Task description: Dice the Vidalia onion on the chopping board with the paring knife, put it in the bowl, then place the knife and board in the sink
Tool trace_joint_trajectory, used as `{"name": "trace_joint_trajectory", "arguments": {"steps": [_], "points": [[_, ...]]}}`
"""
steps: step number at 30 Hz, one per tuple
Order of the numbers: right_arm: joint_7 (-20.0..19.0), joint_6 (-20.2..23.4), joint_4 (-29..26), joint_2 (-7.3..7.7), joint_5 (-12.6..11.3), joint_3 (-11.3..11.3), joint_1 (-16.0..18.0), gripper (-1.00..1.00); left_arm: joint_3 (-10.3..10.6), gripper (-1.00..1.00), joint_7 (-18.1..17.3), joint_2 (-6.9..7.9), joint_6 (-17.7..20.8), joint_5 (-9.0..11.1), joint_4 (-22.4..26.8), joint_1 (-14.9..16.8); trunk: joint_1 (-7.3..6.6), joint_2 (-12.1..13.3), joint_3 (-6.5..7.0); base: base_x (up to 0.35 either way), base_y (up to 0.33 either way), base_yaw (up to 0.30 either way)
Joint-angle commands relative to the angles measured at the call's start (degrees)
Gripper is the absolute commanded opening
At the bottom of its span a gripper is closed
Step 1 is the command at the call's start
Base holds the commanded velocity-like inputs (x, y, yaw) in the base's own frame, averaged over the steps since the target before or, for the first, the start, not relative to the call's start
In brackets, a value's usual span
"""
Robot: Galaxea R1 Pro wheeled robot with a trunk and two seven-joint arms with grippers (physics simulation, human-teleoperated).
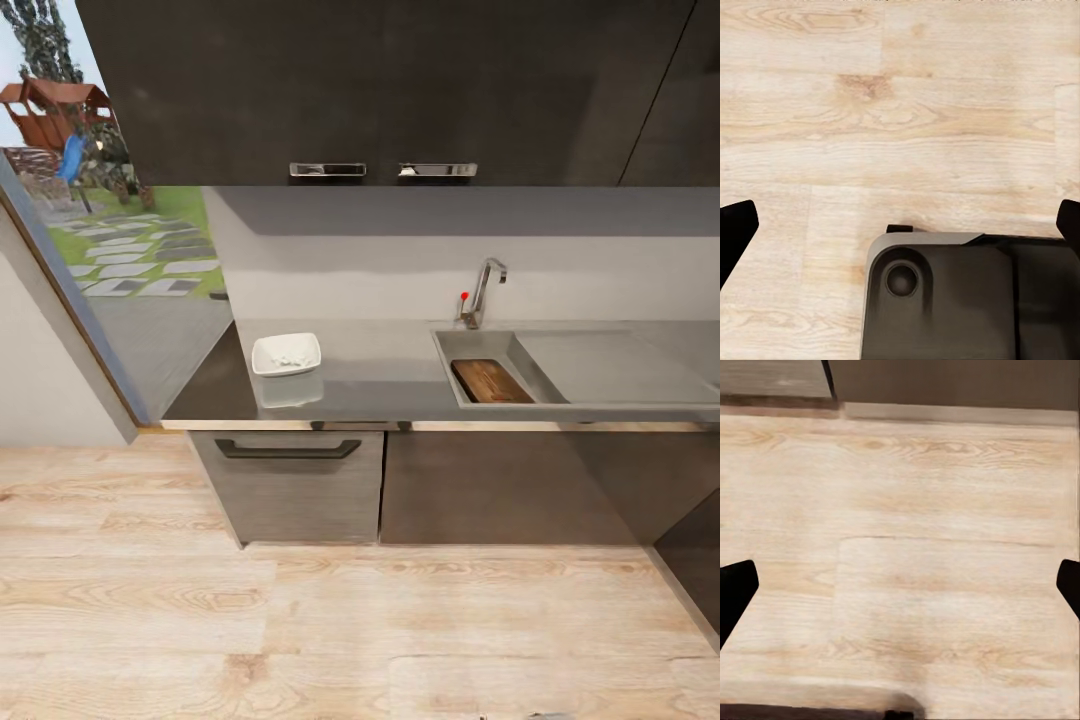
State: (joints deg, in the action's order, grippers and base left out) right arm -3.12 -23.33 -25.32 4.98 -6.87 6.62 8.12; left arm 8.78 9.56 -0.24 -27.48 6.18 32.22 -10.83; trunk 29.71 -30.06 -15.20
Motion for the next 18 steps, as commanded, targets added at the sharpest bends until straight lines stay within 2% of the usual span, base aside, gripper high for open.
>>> {"name": "trace_joint_trajectory", "arguments": {"steps": [1, 6, 18], "points": [[-0.3, -2.0, 2.8, 0.07, -0.6, 0.3, 0.1, 1.00, 0.4, 1.00, 0.4, 0.06, -0.1, 0.6, 0.1, 0.0, 0.02, -0.1, -0.07, 0.000, 0.000, 0.000], [-0.3, -4.0, 11.3, 0.13, -0.6, 0.3, 0.1, 1.00, 0.4, 1.00, 0.5, 0.06, -0.1, 0.6, 0.2, 0.0, 0.02, -0.1, -0.07, 0.000, 0.000, 0.000], [-0.1, -4.0, 19.1, 0.19, -0.6, 0.3, 0.1, 1.00, 0.2, 1.00, 1.0, 0.20, 0.3, 0.7, 0.0, 0.0, 0.02, -0.1, 0.71, 0.000, 0.000, 0.000]]}}
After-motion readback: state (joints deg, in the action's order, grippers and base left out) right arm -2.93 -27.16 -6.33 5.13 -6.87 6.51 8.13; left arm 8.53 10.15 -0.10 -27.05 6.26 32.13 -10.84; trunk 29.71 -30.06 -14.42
